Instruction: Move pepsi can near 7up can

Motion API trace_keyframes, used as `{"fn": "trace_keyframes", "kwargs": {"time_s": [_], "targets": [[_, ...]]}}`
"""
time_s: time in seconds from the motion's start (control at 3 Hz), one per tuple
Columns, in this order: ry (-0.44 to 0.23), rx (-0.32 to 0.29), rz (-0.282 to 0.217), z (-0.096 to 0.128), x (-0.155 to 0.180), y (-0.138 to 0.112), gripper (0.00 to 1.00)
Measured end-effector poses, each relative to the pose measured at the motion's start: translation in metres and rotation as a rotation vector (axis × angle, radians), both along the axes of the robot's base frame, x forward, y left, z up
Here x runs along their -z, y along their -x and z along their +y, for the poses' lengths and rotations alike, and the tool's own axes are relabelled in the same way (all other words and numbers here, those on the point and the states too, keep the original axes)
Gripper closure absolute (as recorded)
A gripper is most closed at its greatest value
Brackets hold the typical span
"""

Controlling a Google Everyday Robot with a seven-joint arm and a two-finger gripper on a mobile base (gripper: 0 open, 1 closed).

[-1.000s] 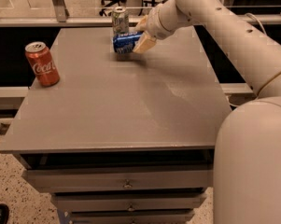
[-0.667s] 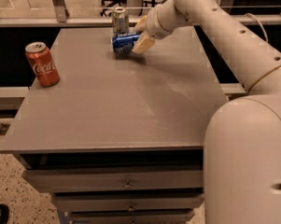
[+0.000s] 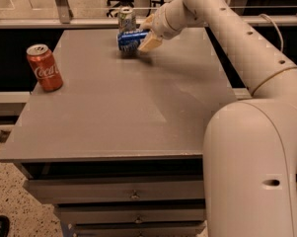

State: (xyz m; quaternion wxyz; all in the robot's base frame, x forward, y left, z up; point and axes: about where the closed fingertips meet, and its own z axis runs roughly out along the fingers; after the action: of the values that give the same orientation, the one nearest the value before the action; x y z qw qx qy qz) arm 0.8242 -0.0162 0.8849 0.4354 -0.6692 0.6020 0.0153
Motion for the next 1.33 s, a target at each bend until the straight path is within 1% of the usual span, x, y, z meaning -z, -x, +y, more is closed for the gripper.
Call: {"fn": "trace_keyframes", "kwargs": {"time_s": [0.33, 0.67, 1.33], "targets": [[-0.001, -0.007, 0.007, 0.0017, 0.0019, -0.0015, 0.07], [-0.001, -0.014, 0.016, 0.0041, 0.0045, -0.0018, 0.0], [-0.015, -0.014, 0.021, -0.0007, 0.0013, 0.0014, 0.0]]}}
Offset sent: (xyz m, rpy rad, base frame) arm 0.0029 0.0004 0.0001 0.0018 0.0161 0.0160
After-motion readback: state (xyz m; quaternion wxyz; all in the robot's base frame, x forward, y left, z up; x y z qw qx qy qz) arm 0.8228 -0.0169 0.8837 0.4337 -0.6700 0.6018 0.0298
